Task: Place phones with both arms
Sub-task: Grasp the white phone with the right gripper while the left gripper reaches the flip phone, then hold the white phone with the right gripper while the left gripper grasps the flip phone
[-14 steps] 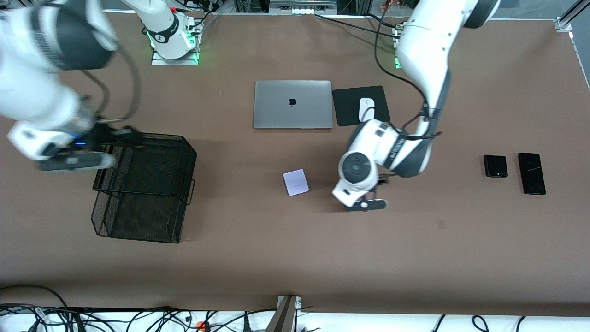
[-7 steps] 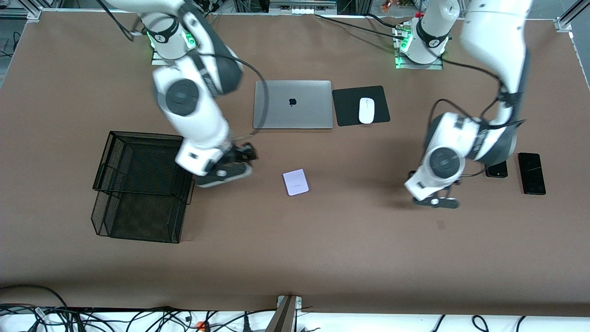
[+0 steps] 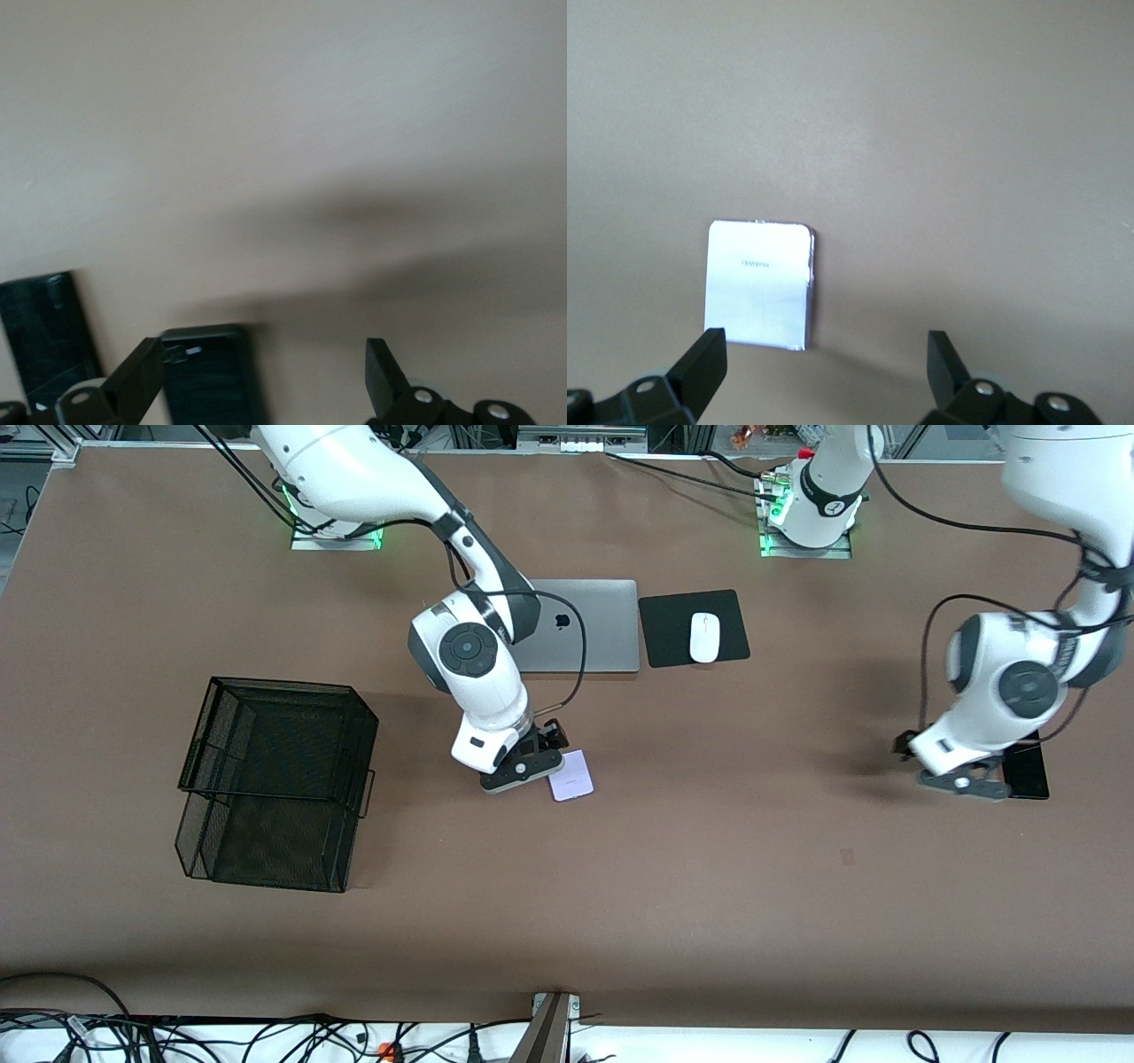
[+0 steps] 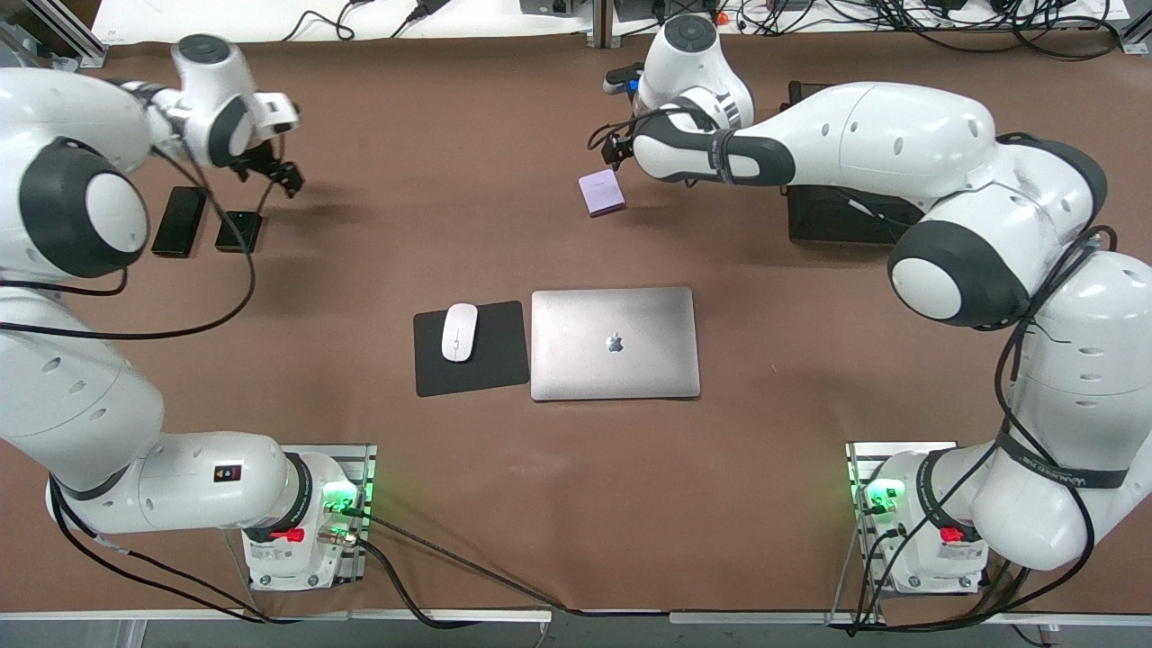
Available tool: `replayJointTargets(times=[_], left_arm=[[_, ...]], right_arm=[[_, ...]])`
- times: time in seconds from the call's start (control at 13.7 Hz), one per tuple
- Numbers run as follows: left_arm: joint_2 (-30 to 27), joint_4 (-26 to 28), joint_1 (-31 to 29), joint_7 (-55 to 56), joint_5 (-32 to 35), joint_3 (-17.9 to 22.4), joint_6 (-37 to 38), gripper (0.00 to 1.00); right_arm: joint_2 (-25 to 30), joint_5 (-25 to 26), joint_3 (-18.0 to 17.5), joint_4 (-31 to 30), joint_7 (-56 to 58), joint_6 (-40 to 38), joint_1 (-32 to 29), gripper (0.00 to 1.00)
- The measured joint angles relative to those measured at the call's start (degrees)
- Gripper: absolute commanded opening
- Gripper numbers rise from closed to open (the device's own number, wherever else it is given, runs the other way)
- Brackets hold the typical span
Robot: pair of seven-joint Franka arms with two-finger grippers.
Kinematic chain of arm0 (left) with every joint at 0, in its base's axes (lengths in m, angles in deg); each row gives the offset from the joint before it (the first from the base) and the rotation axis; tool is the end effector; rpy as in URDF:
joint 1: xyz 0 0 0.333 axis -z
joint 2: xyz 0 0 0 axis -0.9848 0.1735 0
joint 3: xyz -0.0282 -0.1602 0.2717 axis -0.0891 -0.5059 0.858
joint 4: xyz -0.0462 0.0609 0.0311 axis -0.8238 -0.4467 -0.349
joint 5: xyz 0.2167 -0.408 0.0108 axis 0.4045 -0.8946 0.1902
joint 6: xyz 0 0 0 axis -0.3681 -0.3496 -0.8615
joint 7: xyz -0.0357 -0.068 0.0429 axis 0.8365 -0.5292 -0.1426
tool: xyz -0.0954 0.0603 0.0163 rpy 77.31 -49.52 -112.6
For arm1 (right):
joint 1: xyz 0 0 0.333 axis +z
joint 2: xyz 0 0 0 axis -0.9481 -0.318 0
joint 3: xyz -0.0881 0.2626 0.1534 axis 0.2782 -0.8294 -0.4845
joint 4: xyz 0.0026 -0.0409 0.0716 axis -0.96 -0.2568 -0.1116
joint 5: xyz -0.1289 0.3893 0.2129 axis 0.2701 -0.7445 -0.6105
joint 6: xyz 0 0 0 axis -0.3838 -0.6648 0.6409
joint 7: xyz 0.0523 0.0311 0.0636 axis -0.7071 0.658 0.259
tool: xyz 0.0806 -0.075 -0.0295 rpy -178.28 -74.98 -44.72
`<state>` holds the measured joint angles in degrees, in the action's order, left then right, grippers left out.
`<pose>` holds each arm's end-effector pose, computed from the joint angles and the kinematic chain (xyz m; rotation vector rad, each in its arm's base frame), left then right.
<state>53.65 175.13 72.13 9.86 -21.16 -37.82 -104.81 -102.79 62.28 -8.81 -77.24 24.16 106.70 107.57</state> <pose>0.6084 0.1395 0.1644 -2.8898 0.3543 0.0783 0.6296 0.4808 0.2080 -2.9770 -0.5076 -0.2694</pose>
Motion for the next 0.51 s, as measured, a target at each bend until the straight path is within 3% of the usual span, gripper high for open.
replayJointTargets(times=[0.29,0.51], left_arm=[[0.01,2.84,-9.55,-4.39,0.0,-2.95,-6.13,1.0],[0.67,5.0,-18.91,-4.89,0.0,-10.26,-9.24,1.0]], right_arm=[[-4.31,0.0,0.01,0.02,-1.08,8.51,2.09,1.0],[-6.82,0.0,0.09,0.09,-1.48,12.78,2.44,1.0]])
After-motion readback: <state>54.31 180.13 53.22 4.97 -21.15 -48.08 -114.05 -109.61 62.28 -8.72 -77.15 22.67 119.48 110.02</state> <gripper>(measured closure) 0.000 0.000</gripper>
